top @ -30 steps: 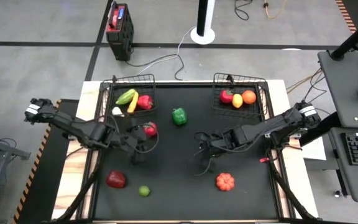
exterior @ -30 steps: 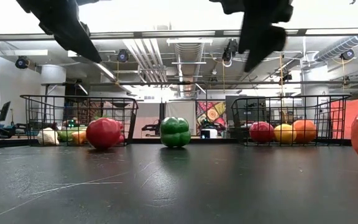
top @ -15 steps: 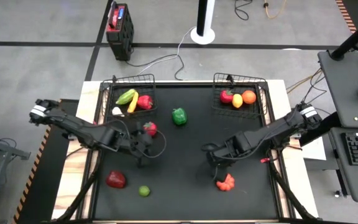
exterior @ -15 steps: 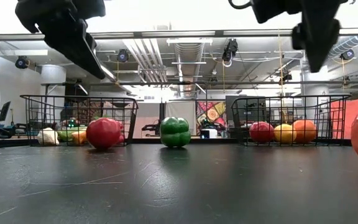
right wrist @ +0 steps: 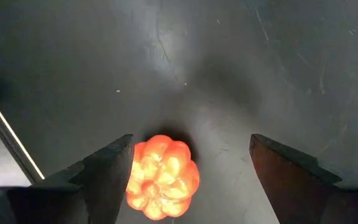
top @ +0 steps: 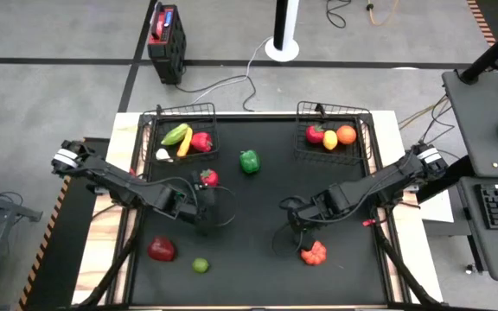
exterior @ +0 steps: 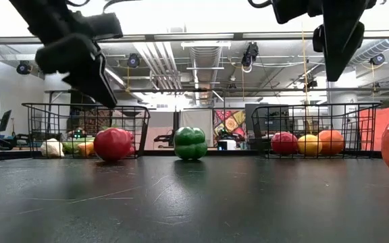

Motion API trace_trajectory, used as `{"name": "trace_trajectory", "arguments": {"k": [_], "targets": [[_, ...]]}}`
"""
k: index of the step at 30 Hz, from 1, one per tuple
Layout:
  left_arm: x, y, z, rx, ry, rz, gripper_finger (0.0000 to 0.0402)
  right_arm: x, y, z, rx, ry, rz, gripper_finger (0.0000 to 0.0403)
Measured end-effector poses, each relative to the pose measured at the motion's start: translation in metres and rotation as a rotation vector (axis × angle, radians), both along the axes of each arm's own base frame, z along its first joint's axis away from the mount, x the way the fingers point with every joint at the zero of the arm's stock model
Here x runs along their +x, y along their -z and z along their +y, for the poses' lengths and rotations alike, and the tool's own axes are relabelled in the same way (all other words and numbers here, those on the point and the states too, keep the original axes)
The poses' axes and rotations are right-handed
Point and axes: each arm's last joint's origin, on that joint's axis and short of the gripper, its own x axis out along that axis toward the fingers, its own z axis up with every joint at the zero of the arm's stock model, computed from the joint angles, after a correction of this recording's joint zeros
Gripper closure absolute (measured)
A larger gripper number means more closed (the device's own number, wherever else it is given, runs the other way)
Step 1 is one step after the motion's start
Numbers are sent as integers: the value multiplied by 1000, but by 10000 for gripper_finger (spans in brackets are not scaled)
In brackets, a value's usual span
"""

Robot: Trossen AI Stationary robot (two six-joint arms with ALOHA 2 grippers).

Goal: Sort produce into baskets
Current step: Put the tomato into the right wire basket

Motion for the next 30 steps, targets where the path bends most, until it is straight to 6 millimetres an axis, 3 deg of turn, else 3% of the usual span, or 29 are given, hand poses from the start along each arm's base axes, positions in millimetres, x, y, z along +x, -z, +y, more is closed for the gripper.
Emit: {"name": "trace_trajectory", "arguments": {"k": [9, 30], "targets": [[-9, 3, 5, 142, 33, 84, 163, 2, 0, -1, -41, -24, -36, 87], [-24, 36, 24, 277, -3, 82, 168, 7, -1, 0, -92, -75, -97, 82]]}}
